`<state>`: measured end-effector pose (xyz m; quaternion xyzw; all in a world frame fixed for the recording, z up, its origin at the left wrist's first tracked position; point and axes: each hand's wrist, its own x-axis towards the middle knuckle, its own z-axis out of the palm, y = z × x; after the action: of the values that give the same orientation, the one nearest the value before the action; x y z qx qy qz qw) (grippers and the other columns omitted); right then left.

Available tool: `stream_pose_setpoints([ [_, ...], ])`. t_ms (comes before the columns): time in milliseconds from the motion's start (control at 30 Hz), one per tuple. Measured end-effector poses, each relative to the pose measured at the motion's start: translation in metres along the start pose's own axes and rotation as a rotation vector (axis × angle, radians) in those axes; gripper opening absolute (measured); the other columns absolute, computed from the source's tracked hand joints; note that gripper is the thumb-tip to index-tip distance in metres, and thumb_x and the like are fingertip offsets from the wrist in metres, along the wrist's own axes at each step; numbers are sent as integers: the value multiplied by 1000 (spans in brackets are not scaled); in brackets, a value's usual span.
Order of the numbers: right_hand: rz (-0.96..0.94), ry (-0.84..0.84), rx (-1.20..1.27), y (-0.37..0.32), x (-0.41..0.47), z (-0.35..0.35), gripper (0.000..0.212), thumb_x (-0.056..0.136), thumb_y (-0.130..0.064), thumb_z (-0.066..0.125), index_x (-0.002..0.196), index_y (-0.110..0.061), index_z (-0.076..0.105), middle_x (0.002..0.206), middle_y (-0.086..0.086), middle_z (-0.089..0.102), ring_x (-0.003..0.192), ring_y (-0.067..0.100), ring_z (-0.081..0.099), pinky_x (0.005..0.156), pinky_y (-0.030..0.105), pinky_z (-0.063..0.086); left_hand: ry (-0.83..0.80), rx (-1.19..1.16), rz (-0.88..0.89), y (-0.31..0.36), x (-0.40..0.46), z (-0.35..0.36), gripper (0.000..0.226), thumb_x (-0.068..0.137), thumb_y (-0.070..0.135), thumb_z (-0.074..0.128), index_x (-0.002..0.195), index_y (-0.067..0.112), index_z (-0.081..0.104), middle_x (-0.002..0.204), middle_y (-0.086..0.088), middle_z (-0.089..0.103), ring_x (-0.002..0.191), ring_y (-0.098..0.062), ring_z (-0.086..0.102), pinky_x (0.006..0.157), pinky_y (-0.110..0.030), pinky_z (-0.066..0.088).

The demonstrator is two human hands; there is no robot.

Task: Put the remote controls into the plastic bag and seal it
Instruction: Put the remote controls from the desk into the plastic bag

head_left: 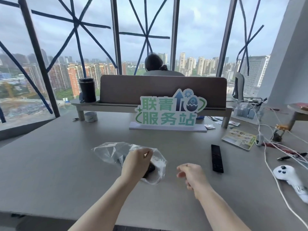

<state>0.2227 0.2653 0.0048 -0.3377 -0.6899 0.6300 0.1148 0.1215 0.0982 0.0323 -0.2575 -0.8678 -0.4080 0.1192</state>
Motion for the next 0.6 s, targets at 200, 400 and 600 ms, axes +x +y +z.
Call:
stream_pose_setpoints([
  [200, -15, 568, -459, 18, 42, -82, 36, 92, -38, 51, 119, -15, 60, 120, 18, 58, 103, 39, 61, 82, 41, 44, -26, 138, 0, -15, -12, 5, 24, 90, 32, 49, 86, 25, 72, 88, -1, 75, 85, -26, 65, 68, -32, 46],
  [400, 149, 502, -698, 15, 78, -91, 48, 87, -48, 58, 113, -8, 62, 114, 15, 65, 106, 35, 63, 87, 40, 49, -73, 113, -36, -24, -18, -1, 26, 88, 34, 50, 69, 23, 63, 60, 4, 62, 67, -19, 54, 62, -32, 45],
  [600, 171, 50, -64, 5, 52, -90, 23, 92, -28, 59, 79, -9, 58, 53, 8, 57, 29, 13, 30, 38, 16, 22, -73, 116, -61, -30, -14, -4, 29, 86, 34, 50, 66, 16, 59, 52, 0, 57, 66, -25, 53, 58, -32, 42],
])
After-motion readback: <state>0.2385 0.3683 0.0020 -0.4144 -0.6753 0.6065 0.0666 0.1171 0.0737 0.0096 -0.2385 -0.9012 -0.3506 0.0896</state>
